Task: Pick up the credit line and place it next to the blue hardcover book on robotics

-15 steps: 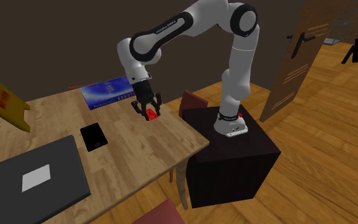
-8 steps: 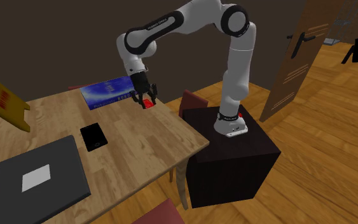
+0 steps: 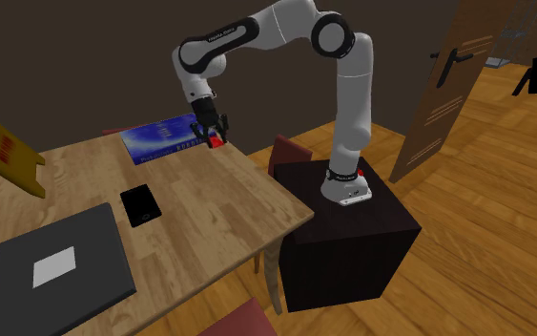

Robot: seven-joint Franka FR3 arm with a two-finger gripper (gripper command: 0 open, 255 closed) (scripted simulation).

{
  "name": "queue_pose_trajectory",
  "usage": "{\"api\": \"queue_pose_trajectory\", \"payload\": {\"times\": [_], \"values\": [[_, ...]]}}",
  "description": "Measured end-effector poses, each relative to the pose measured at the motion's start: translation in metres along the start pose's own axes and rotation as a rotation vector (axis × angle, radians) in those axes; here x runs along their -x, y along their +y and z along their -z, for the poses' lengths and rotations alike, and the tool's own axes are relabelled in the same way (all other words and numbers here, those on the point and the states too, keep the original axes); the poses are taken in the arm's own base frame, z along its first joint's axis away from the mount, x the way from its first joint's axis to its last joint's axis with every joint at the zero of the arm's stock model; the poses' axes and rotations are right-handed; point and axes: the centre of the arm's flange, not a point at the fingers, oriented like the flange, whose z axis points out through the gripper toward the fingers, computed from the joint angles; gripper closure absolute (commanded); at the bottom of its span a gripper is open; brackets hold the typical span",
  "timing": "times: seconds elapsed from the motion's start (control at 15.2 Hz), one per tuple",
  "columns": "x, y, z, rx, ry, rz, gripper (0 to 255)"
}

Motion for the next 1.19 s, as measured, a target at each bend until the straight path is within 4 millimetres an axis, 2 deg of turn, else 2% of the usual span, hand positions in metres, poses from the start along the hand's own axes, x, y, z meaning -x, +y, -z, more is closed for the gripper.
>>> {"api": "queue_pose_trajectory", "payload": {"times": [0.2,0.33,1.19], "values": [[-0.032,0.011,0.023,0.0,-0.001,0.0,255],[-0.046,0.017,0.024,0.0,0.0,0.0,255],[-0.086,0.02,-0.031,0.001,-0.001,0.001,255]]}}
